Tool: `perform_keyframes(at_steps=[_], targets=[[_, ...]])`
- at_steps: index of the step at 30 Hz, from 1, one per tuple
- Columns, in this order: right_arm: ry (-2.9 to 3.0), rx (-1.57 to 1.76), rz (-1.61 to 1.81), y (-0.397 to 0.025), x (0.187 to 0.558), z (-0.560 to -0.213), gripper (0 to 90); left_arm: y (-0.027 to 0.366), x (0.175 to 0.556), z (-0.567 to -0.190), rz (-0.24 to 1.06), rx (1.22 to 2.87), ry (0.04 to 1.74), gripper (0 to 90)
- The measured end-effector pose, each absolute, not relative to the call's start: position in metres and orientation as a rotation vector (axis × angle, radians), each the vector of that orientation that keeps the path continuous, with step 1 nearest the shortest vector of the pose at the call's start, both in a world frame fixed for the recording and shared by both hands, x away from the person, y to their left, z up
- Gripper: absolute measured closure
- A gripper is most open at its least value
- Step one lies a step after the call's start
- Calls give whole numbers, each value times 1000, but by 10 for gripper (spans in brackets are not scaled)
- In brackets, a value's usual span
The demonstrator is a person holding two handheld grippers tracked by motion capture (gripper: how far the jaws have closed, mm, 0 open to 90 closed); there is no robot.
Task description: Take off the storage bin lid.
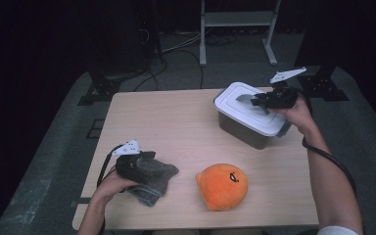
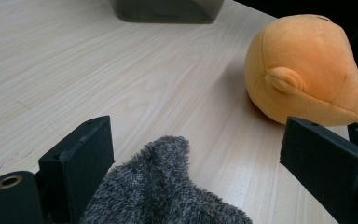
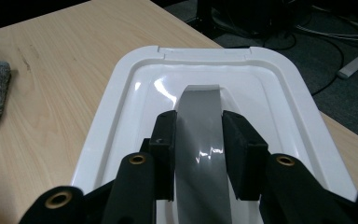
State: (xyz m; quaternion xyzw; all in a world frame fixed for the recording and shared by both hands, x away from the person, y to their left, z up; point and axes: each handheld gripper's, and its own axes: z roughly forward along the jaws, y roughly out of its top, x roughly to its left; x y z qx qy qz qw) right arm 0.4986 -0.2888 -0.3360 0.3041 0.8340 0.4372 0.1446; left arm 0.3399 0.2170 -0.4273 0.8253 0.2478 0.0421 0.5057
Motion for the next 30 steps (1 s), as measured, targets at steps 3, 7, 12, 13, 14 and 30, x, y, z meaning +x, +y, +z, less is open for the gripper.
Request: perform_keyframes(at_steps=[3,7,12,13,14,30], targets=[[2405,869,1262,-289,498,-336,657,217,340,-427,100,1993,596,88],[2415,848,1265,-287,495,-336,658,217,340,-427,100,1992,598,88],[2435,821,1263,-284,492,-335,658,216,340,-427,97,1996,596,88],[2449,810,1267,-282,491,-334,658,216,340,-427,97,1996,597,88],[2449,810,1267,-282,491,-334,658,216,340,-427,97,1995,598,88],[2547,684,1307,-263,478,-333,659,214,339,-427,94,2000,591,88]])
